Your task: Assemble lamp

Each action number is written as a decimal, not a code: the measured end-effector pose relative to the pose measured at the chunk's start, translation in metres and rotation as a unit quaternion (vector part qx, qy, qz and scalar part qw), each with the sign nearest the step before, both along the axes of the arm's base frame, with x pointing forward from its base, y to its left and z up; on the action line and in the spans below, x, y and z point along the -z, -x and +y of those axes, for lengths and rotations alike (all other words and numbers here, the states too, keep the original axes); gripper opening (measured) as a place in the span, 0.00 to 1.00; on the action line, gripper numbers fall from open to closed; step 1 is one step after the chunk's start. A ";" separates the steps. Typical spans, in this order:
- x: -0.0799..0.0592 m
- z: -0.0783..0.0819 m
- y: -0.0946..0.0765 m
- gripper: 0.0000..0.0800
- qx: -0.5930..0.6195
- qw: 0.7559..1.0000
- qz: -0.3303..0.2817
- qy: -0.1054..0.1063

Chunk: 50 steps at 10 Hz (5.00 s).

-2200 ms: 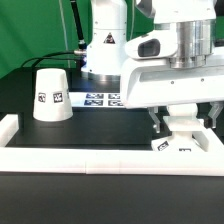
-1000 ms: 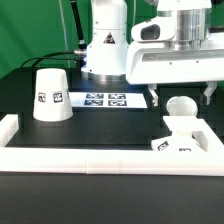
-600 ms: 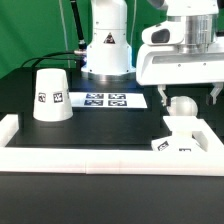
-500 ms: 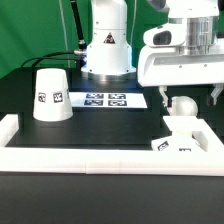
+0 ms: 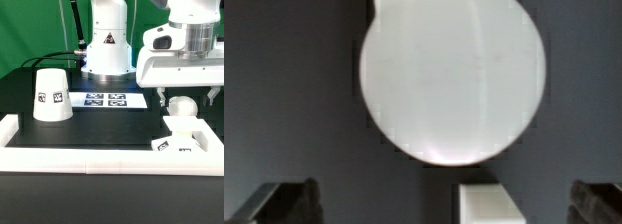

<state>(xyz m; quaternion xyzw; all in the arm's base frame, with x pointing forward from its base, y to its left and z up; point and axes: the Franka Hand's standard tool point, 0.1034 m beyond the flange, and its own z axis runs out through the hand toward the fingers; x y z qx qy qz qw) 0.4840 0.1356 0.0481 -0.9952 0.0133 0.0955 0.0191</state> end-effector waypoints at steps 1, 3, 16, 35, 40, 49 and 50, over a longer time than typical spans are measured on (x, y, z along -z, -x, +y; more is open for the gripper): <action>0.001 -0.001 0.002 0.87 -0.001 1.000 0.031 0.003; 0.000 -0.003 0.009 0.87 -0.002 0.996 0.087 0.009; 0.002 0.004 0.005 0.87 -0.006 0.967 0.253 -0.002; 0.034 0.001 0.039 0.72 -0.001 0.965 0.262 0.009; 0.034 0.000 0.039 0.72 0.011 0.965 0.263 0.015; -0.064 -0.026 -0.022 0.72 0.005 0.973 0.228 -0.009; -0.062 -0.024 -0.020 0.72 0.002 0.973 0.230 -0.011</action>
Offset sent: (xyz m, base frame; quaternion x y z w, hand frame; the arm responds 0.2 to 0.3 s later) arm -0.0031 0.0062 0.0069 0.0142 -0.1422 0.0023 0.9897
